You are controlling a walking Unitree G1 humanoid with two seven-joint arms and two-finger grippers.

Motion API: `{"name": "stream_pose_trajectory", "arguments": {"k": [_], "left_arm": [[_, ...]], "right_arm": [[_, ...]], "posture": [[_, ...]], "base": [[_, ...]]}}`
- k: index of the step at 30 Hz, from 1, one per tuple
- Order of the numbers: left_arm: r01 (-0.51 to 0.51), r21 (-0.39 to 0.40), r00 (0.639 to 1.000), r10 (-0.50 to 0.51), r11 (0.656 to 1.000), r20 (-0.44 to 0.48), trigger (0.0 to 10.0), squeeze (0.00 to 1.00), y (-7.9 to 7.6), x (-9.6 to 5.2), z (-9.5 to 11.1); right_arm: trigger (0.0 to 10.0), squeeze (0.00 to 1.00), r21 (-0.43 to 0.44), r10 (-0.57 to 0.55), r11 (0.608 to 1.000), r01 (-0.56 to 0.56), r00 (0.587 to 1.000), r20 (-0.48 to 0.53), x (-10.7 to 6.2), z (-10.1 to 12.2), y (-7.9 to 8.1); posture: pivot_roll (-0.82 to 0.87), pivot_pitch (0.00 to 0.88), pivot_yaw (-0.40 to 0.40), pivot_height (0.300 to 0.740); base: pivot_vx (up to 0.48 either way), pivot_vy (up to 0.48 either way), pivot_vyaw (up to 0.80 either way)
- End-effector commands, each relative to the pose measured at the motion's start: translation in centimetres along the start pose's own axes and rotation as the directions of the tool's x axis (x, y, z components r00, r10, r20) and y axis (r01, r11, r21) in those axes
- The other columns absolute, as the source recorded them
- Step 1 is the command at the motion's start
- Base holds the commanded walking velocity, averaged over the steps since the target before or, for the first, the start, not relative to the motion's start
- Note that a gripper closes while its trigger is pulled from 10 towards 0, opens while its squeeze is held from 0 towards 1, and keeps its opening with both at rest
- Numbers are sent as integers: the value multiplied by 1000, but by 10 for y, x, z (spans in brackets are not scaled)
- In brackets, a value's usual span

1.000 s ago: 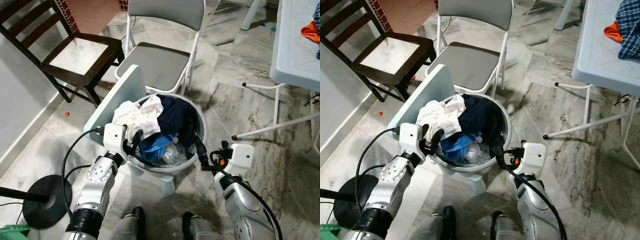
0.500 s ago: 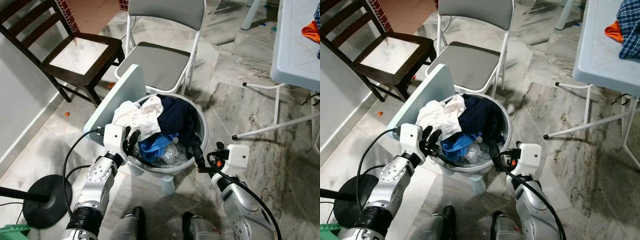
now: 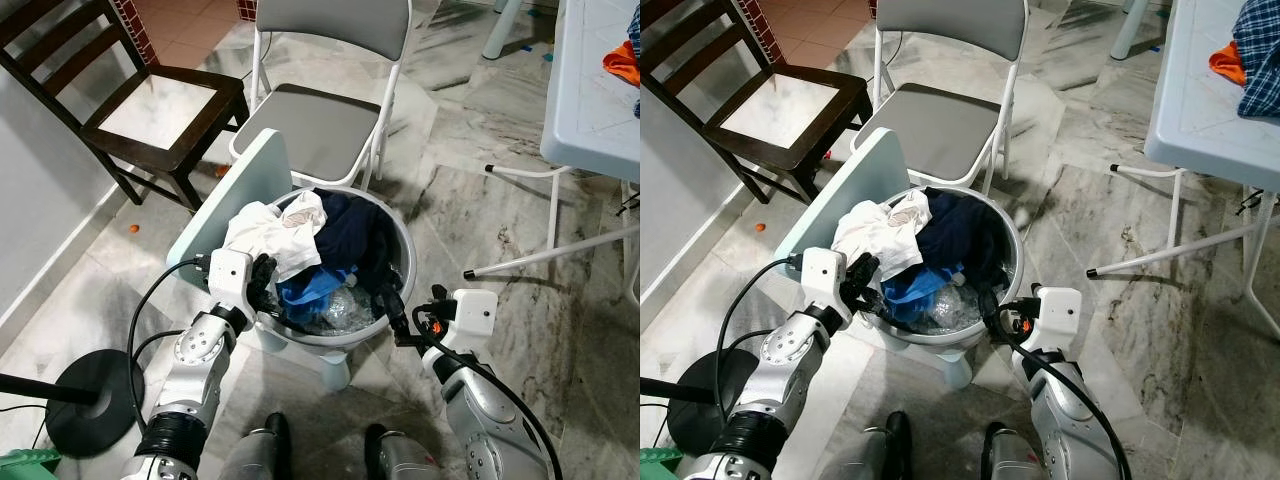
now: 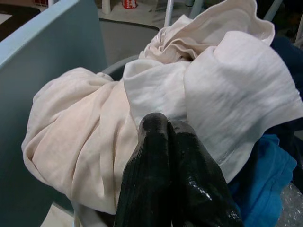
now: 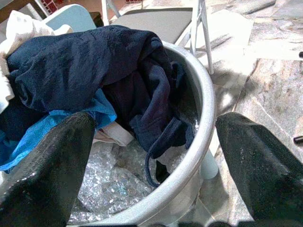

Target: Hang hanger

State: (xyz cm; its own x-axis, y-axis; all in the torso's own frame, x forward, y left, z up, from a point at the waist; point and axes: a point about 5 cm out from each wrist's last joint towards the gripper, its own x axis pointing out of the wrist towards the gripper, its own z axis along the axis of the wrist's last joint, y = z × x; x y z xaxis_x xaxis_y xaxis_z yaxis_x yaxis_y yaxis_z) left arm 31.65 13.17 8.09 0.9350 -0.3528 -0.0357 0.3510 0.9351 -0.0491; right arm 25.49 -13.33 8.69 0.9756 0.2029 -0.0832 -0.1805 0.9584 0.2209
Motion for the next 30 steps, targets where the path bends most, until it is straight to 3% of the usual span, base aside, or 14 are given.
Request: {"name": "stream_pose_trajectory", "arguments": {"k": [1, 3, 4, 5, 10, 13, 15, 16, 23, 30], "left_arm": [[-19, 13, 1000, 19, 1000, 7, 0, 0, 4, -2, -1], [-52, 95, 996, 44, 994, 84, 0, 0, 6, 0, 14], [-52, 95, 996, 44, 994, 84, 0, 0, 6, 0, 14], [-71, 159, 986, 45, 985, 161, 0, 0, 6, 3, 31], [-71, 236, 948, -8, 969, 318, 0, 0, -3, 9, 70], [-55, 253, 948, -28, 966, 316, 0, 0, -8, 13, 74], [-65, 213, 964, 6, 975, 265, 10000, 0, -4, 12, 62], [-63, 149, 968, 24, 987, 250, 10000, 1000, 1, 7, 55], [-119, 59, 975, 105, 991, 194, 10000, 1000, 9, -3, 39], [-56, -47, 987, 63, 997, 151, 10000, 1000, 1, 0, 29]], "right_arm": [[10000, 0, -3, 7, 1000, -7, 1000, -8, -4, -1, 2], [10000, 0, -6, 7, 1000, -7, 1000, -8, -4, -1, 2], [10000, 0, -6, 7, 1000, -7, 1000, -8, -4, -1, 2], [10000, 0, -7, 6, 1000, -6, 1000, -8, -4, -1, 2], [10000, 0, -9, 9, 1000, -9, 1000, -11, -3, -2, 2], [10000, 0, -10, 13, 1000, -13, 1000, -12, -1, -2, 3], [10000, 0, -11, 15, 1000, -16, 1000, -12, 0, -2, 4], [10000, 0, -14, 18, 1000, -18, 1000, -12, 0, -3, 4], [10000, 0, -19, 19, 1000, -20, 1000, -13, -2, -3, 4], [10000, 0, -35, 33, 999, -34, 999, -15, -2, -2, 6]], "posture": [[-103, 280, 67, 740], [-104, 280, 66, 740], [-104, 280, 66, 740], [-103, 279, 65, 740], [-96, 275, 63, 740], [-90, 271, 63, 740], [-91, 270, 64, 740], [-95, 270, 65, 740], [-93, 270, 65, 740], [-101, 272, 58, 740]], "base": [[0, 0, 0], [0, 0, 0], [0, 0, 0], [0, 0, 0], [0, 0, 0], [0, 0, 0], [0, 0, 0], [0, 0, 0], [0, 0, 0], [0, 0, 0]]}}
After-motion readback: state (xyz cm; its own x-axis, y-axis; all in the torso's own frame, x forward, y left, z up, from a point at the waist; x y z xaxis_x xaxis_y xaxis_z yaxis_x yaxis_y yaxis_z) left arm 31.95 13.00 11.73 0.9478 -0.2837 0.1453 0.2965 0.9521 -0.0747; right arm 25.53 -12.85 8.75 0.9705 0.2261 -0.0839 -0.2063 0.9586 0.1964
